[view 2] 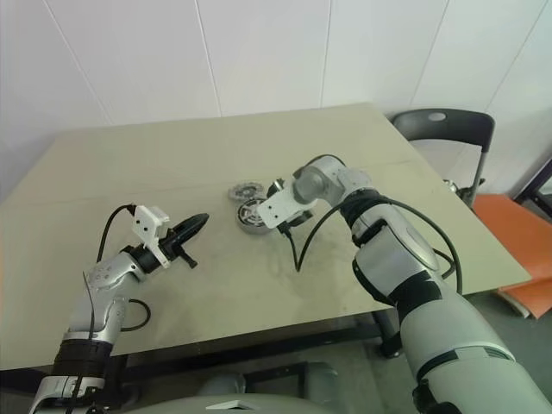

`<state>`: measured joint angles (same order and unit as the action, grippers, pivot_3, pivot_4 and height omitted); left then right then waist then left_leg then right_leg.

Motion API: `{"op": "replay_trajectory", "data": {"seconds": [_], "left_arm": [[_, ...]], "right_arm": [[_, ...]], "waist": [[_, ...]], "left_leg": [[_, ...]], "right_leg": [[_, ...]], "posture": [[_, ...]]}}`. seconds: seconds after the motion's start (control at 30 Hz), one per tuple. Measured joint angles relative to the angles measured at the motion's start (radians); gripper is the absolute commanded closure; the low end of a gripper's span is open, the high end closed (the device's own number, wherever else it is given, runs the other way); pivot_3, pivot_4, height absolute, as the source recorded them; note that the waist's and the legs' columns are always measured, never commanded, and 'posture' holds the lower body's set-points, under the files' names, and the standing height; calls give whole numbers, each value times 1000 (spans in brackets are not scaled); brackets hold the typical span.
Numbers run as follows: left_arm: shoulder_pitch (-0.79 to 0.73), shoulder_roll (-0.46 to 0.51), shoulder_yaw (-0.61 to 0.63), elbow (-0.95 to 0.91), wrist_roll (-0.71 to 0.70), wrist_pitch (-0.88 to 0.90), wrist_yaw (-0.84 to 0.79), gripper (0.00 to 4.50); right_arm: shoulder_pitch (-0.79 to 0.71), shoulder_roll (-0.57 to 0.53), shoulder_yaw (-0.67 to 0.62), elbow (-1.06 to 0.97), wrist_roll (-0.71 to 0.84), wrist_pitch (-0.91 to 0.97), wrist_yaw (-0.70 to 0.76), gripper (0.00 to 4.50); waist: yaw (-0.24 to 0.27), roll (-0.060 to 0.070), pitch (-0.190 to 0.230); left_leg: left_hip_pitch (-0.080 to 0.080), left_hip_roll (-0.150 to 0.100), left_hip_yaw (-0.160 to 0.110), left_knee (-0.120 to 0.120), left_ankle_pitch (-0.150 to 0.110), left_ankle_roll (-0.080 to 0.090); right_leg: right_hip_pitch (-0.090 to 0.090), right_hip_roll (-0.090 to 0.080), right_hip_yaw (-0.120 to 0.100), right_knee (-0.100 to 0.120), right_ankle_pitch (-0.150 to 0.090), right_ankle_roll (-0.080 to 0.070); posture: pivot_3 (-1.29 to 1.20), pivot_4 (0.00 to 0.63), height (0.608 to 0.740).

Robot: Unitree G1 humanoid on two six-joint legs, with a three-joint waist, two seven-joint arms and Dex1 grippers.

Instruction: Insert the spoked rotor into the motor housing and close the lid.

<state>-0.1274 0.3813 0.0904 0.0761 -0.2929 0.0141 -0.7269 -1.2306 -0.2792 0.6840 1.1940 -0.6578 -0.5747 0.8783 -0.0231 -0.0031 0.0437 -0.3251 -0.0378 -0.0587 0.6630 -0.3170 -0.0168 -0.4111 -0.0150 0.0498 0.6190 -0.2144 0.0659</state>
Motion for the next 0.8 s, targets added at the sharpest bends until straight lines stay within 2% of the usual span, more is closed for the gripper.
{"op": "replay_trajectory", "data": {"seconds": [0.37, 0.47, 0.73, 0.8], "left_arm": [[-2, 0, 0, 1, 1, -1, 2, 4486], [-2, 0, 0, 1, 1, -1, 4, 4500], [-2, 0, 1, 0, 1, 0, 13, 4500], [-3, 0, 1, 0, 1, 0, 14, 4500]], "right_arm": [[5, 25, 0, 30, -6, 12, -30, 0], [5, 26, -1, 33, -6, 20, -33, 613], [10, 30, -2, 49, -5, 28, -39, 3348], [12, 30, -2, 49, -5, 27, -49, 3348]], "waist": [[-18, 0, 0], [-22, 1, 0], [-23, 1, 1], [-23, 1, 1]], "left_leg": [[0, 0, 0, 0, 0, 0], [0, 0, 0, 0, 0, 0], [0, 0, 0, 0, 0, 0], [0, 0, 0, 0, 0, 0]], "right_leg": [[0, 0, 0, 0, 0, 0], [0, 0, 0, 0, 1, 2], [0, 0, 0, 1, 1, 2], [0, 0, 0, 1, 2, 3]], "posture": [[0, 0, 740], [0, 0, 740], [0, 0, 740], [0, 0, 740]]}}
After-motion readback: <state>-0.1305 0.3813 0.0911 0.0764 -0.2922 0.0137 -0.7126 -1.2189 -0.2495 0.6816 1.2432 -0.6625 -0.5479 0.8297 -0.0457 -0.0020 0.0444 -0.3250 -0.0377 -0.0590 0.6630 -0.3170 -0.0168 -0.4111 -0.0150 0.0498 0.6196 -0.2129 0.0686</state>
